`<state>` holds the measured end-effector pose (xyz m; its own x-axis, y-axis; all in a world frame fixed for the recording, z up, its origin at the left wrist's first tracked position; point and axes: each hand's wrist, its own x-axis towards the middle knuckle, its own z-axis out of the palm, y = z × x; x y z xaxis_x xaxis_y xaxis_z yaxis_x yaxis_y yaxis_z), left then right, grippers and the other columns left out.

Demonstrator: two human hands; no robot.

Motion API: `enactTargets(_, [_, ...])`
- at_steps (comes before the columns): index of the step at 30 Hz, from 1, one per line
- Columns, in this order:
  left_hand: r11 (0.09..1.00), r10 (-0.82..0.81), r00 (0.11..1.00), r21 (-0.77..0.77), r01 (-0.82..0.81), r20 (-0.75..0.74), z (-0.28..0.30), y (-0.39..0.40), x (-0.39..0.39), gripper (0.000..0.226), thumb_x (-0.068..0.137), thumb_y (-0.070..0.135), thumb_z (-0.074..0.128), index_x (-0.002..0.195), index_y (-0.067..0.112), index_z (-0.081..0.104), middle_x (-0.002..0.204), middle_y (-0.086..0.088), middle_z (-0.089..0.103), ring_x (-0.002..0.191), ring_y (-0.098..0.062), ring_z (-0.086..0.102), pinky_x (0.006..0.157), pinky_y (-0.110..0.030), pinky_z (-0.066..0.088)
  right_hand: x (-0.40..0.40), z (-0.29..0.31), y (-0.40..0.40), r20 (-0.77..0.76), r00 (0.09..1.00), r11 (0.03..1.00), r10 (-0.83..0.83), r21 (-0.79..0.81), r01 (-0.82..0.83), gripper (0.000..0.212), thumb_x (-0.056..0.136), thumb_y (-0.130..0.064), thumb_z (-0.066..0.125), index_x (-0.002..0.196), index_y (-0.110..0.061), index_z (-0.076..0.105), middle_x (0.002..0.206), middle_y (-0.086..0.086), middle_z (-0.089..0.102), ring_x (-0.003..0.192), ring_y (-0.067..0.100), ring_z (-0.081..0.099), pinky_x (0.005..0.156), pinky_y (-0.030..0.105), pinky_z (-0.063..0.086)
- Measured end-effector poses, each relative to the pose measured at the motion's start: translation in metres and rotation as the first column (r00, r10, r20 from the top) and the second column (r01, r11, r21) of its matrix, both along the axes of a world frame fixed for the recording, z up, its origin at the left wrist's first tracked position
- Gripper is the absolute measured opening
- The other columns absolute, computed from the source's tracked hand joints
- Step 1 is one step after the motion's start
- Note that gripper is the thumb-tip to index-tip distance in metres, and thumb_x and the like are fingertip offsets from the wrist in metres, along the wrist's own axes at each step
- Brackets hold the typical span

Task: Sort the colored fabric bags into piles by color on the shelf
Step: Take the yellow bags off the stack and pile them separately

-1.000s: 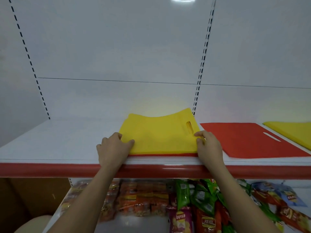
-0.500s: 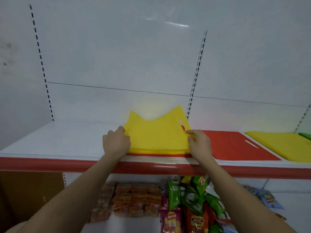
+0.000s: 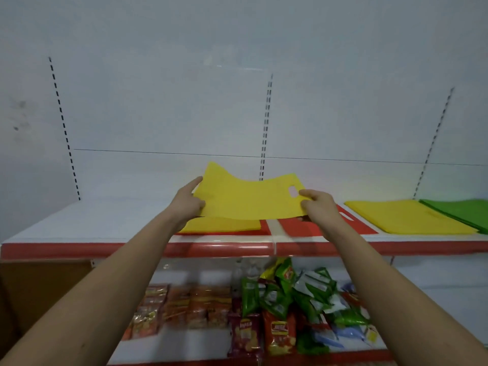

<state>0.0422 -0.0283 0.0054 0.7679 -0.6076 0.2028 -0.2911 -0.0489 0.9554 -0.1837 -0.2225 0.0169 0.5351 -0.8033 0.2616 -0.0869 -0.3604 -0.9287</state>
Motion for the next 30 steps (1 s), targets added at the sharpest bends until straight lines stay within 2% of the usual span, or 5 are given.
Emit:
enactTargets(11, [0.998,-0.066,0.995,-0.002,0.066,-0.079,0.001,-0.083,-0.145,0.050,0.091,-0.014,0.045,0.139,-0.001,0.050,0.110,-0.014,0.052,0.089,-0.023,0.045,0.077,-0.036,0.041,-0.176,0.007,-0.051,0.025,0.986,0.980,-0.167,-0.102,0.169,0.049,0.092,0.004,0.046,0.138,-0.010,0.052,0.130,0.012,0.057,0.049,0.014,0.042,0.053,0.028,0.041])
enactTargets(16, [0.993,-0.112,0.993,0.033,0.114,-0.046,-0.015,-0.126,-0.195,0.051,0.091,-0.008,0.052,0.141,0.001,0.049,0.145,-0.014,0.045,0.115,-0.027,0.055,0.095,-0.038,0.049,-0.234,-0.008,-0.084,-0.026,0.967,0.961,-0.254,-0.122,0.249,0.045,0.095,0.000,0.049,0.139,-0.012,0.051,0.145,0.008,0.047,0.059,0.028,0.054,0.057,0.044,0.049])
enactTargets(20, [0.984,-0.175,0.982,0.008,0.176,-0.073,-0.031,-0.157,-0.228,0.054,0.089,-0.003,0.059,0.142,0.003,0.048,0.147,-0.010,0.044,0.131,-0.026,0.046,0.112,-0.039,0.037,-0.266,-0.029,-0.119,-0.051,0.949,0.946,-0.310,-0.119,0.302,0.043,0.097,0.001,0.049,0.138,-0.009,0.052,0.122,0.011,0.056,0.060,0.028,0.051,0.062,0.045,0.050])
enactTargets(26, [0.957,-0.279,0.952,0.044,0.286,-0.123,-0.065,-0.216,-0.258,0.067,0.088,0.000,0.065,0.149,0.006,0.038,0.151,-0.011,0.041,0.129,-0.027,0.048,0.109,-0.045,0.043,-0.293,-0.067,-0.178,-0.058,0.921,0.922,-0.385,-0.056,0.382,0.035,0.097,-0.005,0.055,0.131,-0.010,0.057,0.118,0.008,0.059,0.066,0.029,0.061,0.058,0.039,0.052])
enactTargets(30, [0.929,-0.363,0.897,-0.025,0.369,-0.254,-0.074,-0.270,-0.267,0.065,0.091,-0.007,0.060,0.150,0.003,0.033,0.142,-0.013,0.046,0.105,-0.025,0.062,0.078,-0.032,0.060,-0.309,-0.079,-0.218,-0.072,0.902,0.905,-0.425,-0.043,0.423,0.033,0.099,-0.006,0.051,0.130,-0.012,0.059,0.115,0.007,0.061,0.064,0.028,0.057,0.058,0.039,0.049])
